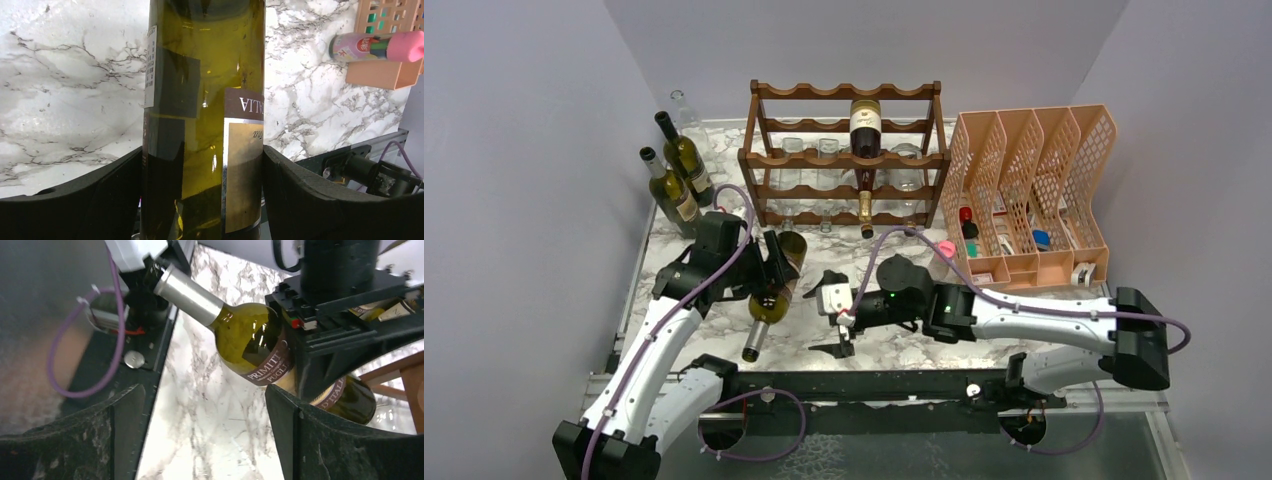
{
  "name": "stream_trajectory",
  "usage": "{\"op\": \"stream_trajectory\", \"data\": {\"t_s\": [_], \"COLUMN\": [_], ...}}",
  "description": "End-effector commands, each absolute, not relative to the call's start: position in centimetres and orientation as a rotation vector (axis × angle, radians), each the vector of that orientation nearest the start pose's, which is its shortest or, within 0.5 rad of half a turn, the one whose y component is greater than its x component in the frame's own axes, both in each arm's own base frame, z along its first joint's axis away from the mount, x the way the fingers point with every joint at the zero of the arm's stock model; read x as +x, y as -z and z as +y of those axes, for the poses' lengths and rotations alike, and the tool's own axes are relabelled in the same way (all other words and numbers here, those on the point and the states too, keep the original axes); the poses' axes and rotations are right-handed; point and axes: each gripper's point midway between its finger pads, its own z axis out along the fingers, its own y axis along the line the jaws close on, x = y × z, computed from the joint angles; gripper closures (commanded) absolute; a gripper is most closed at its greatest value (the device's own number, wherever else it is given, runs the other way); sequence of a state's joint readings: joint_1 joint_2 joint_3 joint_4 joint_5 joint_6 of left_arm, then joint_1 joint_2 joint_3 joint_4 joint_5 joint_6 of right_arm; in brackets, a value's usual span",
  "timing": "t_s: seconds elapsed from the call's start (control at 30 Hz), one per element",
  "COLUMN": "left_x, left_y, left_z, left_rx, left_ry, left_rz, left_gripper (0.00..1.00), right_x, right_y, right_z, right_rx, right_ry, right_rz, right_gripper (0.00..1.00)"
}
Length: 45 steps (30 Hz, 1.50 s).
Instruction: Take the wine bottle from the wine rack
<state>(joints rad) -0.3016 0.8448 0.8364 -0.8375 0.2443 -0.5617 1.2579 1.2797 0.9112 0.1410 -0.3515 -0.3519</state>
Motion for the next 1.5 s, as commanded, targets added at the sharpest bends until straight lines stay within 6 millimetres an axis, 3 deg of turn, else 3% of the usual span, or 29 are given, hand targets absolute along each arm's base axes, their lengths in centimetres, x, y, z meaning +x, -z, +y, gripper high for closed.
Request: {"op": "stream_trajectory", "data": {"t_s": [0.0, 0.3, 0.5, 0.67, 0.87, 1.0, 1.07, 1.17, 1.23, 1.3, 1.47], "left_x": [20.8, 20.6, 20.3, 20.2, 20.3, 20.4, 20.5, 20.9, 21.2, 21.7, 22.7], "left_y": [-17.1, -15.0, -14.4, -14.2, -14.3, -14.5, -14.9, -15.9, -16.9, -18.1, -21.2], "left_z": [-14.0, -14.3, -14.5, -14.5, -14.4, -14.4, -14.4, -14.4, -14.4, -14.4, -14.8], "left_rx": [-0.248, -0.307, -0.339, -0.352, -0.364, -0.359, -0.349, -0.302, -0.257, -0.203, -0.080], "left_ry": [0.763, 0.780, 0.795, 0.796, 0.789, 0.791, 0.792, 0.790, 0.786, 0.779, 0.790], "left_rz": [2.428, 2.478, 2.508, 2.512, 2.510, 2.507, 2.496, 2.465, 2.431, 2.388, 2.291], "left_gripper": [0.81, 0.83, 0.86, 0.86, 0.86, 0.82, 0.76, 0.52, 0.32, 0.17, 0.03], "right_x": [7.4, 5.0, 4.7, 6.1, 6.5, 6.8, 7.3, 7.4, 7.5, 7.9, 10.7], "right_y": [-24.3, -21.5, -20.8, -22.1, -21.0, -21.5, -22.9, -24.6, -25.3, -25.7, -26.5], "right_z": [44.7, 49.1, 51.8, 52.2, 52.8, 52.9, 52.5, 51.2, 50.4, 49.4, 46.1], "right_rx": [-1.613, -1.685, -1.698, -1.581, -1.581, -1.556, -1.496, -1.424, -1.381, -1.346, -1.224], "right_ry": [-0.869, -0.734, -0.584, -0.527, -0.513, -0.523, -0.541, -0.592, -0.628, -0.648, -0.687], "right_rz": [0.759, 0.563, 0.469, 0.489, 0.513, 0.551, 0.606, 0.667, 0.709, 0.738, 0.876], "right_gripper": [0.12, 0.16, 0.26, 0.39, 0.47, 0.66, 0.80, 0.97, 0.99, 0.99, 0.99]}}
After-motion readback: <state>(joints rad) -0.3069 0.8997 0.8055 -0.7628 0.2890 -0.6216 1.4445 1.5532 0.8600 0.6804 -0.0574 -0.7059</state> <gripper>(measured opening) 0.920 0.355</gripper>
